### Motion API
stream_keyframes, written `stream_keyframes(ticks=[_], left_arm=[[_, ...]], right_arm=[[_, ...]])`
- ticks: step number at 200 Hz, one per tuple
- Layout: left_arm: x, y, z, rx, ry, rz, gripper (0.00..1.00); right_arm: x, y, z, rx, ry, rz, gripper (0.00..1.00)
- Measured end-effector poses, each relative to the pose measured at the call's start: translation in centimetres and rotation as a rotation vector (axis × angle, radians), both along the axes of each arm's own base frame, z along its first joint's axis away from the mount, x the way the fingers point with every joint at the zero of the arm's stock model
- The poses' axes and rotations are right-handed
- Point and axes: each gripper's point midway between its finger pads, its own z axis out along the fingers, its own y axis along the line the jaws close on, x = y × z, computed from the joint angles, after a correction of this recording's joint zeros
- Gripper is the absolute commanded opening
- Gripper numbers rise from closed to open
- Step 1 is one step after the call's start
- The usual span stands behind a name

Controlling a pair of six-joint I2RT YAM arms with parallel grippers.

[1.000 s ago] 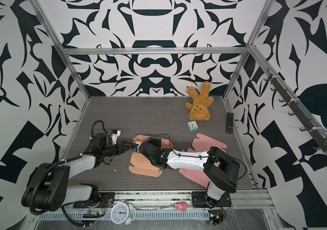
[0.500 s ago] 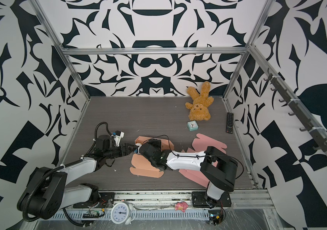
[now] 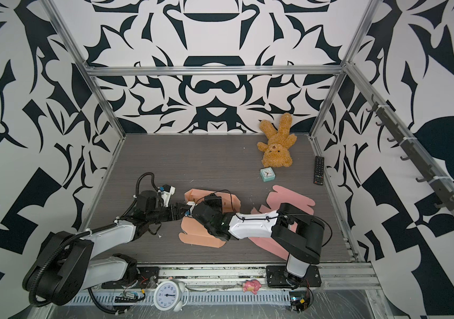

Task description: Fold the paper box

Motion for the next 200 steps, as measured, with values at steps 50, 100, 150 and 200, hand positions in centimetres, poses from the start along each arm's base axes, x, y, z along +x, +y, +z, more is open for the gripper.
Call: stream_keyframes(ticks=[50, 100, 150, 200], left_arm=[[0.1, -0.2, 1.1, -0.017, -0.036, -0.007, 0.7], [1.0, 0.9, 2.8, -0.05, -0.083, 0.03, 0.69], [3.1, 3.9, 4.7, -0.135, -0.103, 0.131, 0.67], [5.6, 6.2, 4.1, -0.094, -0.031, 0.239, 0.64]], right_arm=[[-0.1, 0.0, -0.1, -0.017, -0.023, 0.005, 0.03], [-0.1, 0.0, -0.1, -0.024, -0.038, 0.01, 0.04], [-0.1, 0.1, -0.1, -0.029, -0.043, 0.015, 0.03], [0.0, 0.1, -0.2, -0.034, -0.051, 0.009, 0.03]])
